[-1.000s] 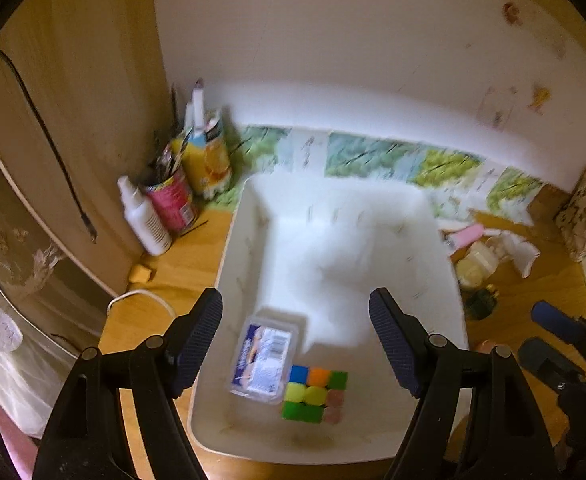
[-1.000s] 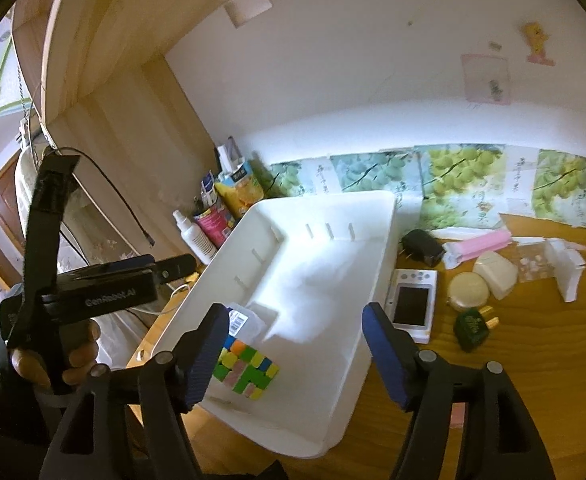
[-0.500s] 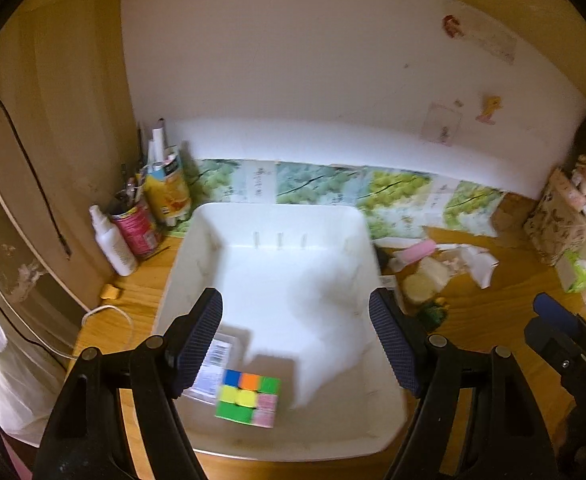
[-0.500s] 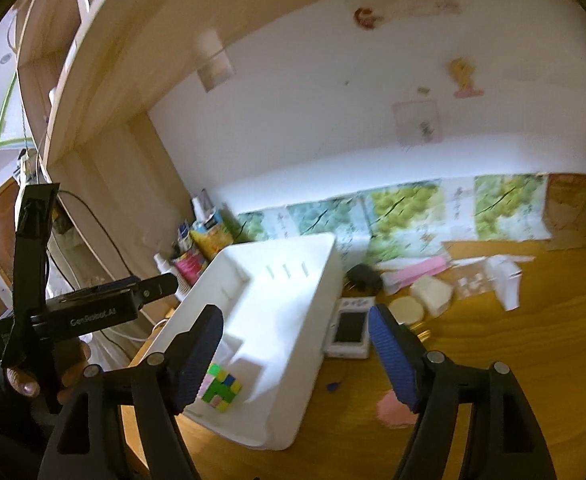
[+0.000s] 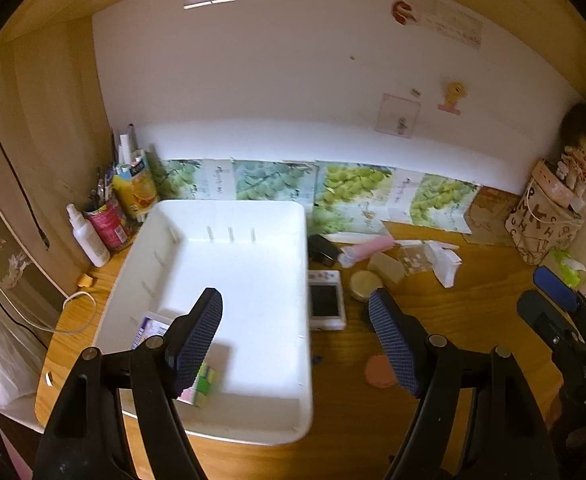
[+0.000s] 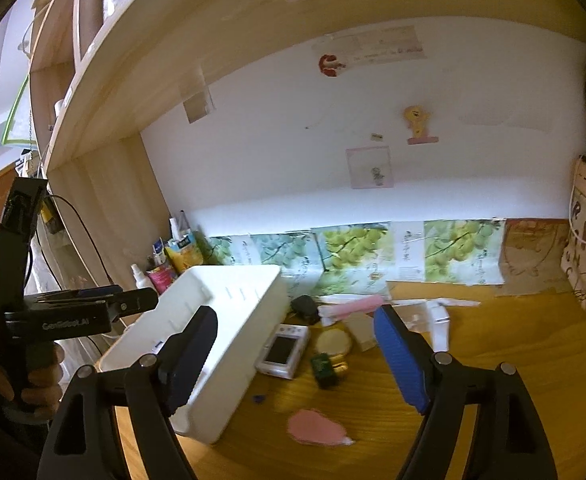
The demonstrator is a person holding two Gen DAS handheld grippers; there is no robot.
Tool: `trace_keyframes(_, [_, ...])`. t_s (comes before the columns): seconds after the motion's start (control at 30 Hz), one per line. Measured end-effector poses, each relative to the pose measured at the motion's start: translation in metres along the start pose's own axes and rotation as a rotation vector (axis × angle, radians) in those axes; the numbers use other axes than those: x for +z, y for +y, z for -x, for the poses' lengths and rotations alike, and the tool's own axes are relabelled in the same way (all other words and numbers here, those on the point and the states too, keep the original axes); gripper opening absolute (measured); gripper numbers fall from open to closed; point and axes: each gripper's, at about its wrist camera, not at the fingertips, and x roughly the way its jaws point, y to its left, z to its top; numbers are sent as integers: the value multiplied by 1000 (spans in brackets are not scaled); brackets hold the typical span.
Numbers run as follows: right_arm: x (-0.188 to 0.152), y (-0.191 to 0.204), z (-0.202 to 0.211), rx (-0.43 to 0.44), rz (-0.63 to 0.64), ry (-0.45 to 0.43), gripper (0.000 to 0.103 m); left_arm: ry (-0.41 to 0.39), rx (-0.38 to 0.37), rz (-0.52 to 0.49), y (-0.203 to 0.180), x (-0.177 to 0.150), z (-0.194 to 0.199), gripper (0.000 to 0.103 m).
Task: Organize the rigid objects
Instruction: 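Withdraw both tools from the tray toward the remaining desk items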
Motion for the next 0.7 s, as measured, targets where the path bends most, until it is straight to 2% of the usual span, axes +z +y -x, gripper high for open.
trace_keyframes(0.33, [5, -50, 1, -12, 33, 48, 81, 100, 15, 38, -40, -16, -17, 79])
trace_keyframes(0.7, [12, -95, -23, -38, 86, 126, 82, 162, 26, 92, -68, -36, -42, 79])
